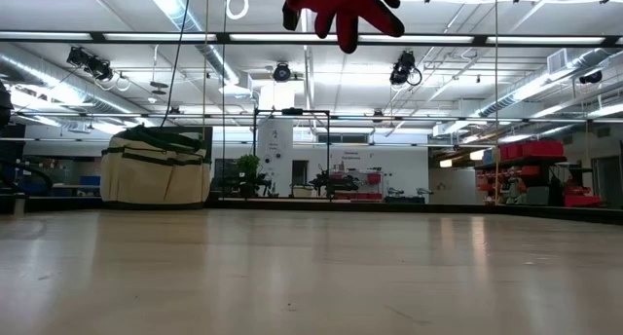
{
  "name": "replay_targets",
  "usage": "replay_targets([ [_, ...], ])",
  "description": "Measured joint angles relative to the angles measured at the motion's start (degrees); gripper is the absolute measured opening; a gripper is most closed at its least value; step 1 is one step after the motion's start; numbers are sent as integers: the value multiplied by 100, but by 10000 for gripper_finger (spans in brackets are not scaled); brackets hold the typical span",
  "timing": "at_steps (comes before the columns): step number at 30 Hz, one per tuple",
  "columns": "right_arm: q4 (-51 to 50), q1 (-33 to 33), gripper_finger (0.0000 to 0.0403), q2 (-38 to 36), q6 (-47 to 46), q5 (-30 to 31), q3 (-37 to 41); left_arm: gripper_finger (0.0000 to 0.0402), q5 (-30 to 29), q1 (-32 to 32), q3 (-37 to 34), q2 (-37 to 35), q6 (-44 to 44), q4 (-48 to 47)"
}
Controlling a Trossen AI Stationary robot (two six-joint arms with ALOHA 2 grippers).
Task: Pick & Place Garden tools in Gardening bag
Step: Put the red gloves into the gardening bag
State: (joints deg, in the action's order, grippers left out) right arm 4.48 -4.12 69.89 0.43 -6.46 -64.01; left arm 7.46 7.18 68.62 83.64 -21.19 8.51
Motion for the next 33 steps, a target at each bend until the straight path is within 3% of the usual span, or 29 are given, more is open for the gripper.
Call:
replay_targets([
  [7,98,-2,162,-28,-289,0,0,30,-143,-2,-4,-85,188,-2],
  [12,80,-2,176,-161,-296,165,0,30,-446,18,-4,-400,487,-258],
  [22,-179,-4,151,-636,-142,897,0,30,-1017,103,-2,-1200,954,-1022],
  [33,-545,-4,111,-820,-129,909,0,29,-2161,96,4,-2255,1453,-1936],
])
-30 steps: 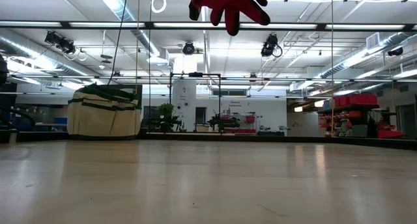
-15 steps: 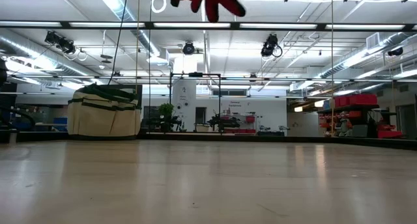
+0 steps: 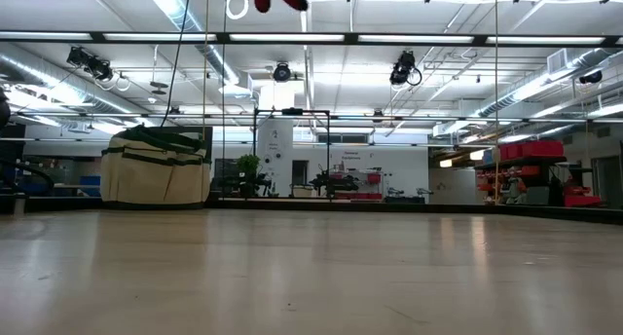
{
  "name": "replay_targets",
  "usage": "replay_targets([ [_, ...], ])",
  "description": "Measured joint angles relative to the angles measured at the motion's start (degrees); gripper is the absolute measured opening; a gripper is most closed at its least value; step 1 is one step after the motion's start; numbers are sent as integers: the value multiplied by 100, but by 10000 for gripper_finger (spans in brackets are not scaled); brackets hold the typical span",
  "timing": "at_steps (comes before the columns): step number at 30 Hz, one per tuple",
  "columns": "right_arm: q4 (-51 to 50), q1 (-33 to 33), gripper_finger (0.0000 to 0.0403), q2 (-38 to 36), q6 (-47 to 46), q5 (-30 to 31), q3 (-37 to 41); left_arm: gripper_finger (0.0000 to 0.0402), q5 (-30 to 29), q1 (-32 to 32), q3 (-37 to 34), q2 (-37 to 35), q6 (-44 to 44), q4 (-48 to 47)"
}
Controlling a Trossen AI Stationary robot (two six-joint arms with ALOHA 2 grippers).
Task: Pick & Place Garden tools in Gardening bag
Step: Put the red gloves into the gardening bag
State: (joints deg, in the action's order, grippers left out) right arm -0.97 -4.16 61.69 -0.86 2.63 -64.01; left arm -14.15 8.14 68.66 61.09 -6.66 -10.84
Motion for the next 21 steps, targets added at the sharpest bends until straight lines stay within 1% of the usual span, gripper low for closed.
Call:
replay_targets([
  [8,-55,2,82,0,-13,142,0,29,-813,0,-2,-737,181,-801],
  [13,-53,0,63,0,-13,144,0,29,-1216,0,-2,-1079,287,-1181],
  [16,-52,0,51,1,-13,144,0,29,-1439,0,-2,-1252,286,-1494],
  [21,-53,0,34,2,-11,144,0,29,-1580,0,-2,-1499,176,-1946],
])
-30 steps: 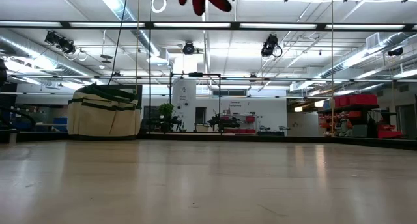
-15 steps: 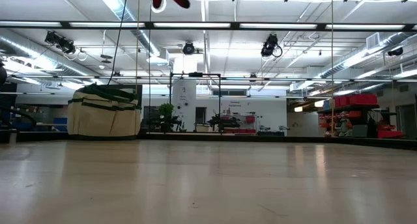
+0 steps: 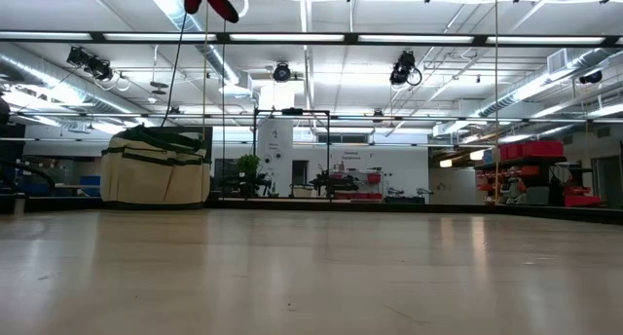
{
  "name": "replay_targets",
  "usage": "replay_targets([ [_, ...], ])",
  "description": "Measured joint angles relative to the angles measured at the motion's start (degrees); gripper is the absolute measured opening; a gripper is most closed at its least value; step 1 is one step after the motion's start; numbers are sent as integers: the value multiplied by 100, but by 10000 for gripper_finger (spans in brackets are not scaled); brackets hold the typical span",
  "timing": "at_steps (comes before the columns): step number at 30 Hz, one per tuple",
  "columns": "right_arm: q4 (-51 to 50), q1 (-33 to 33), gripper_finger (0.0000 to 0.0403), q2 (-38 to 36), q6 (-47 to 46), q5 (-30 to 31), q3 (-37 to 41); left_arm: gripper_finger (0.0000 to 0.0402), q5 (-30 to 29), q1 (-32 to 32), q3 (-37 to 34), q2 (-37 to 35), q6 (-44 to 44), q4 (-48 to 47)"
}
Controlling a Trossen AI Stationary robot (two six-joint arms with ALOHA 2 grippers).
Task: Pick & Place Garden tools in Gardening bag
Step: Put the red gloves into the gardening bag
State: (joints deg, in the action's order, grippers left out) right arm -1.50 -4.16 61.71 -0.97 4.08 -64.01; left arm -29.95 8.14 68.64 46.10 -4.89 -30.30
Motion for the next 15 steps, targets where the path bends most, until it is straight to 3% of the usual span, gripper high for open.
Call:
replay_targets([
  [8,-249,0,5,-10,2,0,0,29,13,0,-1,-289,-161,-636],
  [15,-466,2,2,-26,-31,0,0,29,-170,0,-2,-524,-148,-982],
])
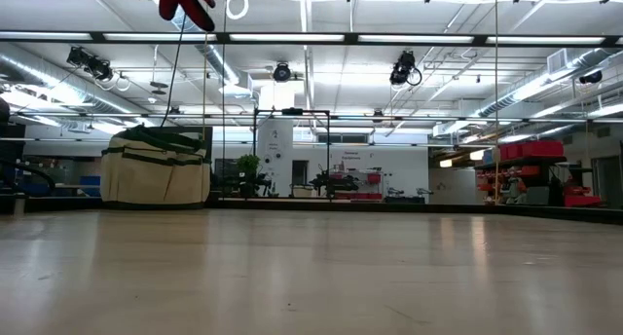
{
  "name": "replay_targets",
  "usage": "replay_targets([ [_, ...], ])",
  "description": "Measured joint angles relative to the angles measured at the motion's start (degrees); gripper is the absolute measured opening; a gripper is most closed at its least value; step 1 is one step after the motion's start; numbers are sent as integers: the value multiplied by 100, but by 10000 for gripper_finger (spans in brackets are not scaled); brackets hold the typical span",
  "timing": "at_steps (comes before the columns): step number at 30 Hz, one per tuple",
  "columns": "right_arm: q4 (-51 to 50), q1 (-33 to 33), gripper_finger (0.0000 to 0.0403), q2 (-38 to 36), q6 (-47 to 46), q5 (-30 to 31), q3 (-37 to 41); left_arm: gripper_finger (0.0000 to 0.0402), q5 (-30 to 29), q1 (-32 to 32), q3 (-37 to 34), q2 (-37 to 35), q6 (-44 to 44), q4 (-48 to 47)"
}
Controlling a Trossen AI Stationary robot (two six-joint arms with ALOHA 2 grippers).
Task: Pick & Place Garden tools in Gardening bag
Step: Put the red gloves into the gardening bag
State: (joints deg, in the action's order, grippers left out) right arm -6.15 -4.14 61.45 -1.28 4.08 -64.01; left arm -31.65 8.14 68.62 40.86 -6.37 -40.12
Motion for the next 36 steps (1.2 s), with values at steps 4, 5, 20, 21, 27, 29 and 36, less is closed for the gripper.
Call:
replay_targets([
  [4,0,0,2,0,-28,0,0,29,-287,0,0,-63,-26,-340],
  [5,2,0,2,0,-58,0,0,29,-378,0,0,-63,-45,-432],
  [20,9,0,1,2,-125,2,0,29,-1286,5,-1935,-915,126,1029],
  [21,9,0,1,2,-125,1,0,29,-1339,7,-2056,-1007,188,1153],
  [27,9,0,1,2,-185,1,0,29,-1374,7,-2474,-1410,289,1322],
  [29,9,0,1,2,-261,2,0,29,-1361,7,-2552,-1482,294,1344],
  [36,11,0,1,4,-282,2,0,29,-967,216,-2597,-1455,537,1660],
])
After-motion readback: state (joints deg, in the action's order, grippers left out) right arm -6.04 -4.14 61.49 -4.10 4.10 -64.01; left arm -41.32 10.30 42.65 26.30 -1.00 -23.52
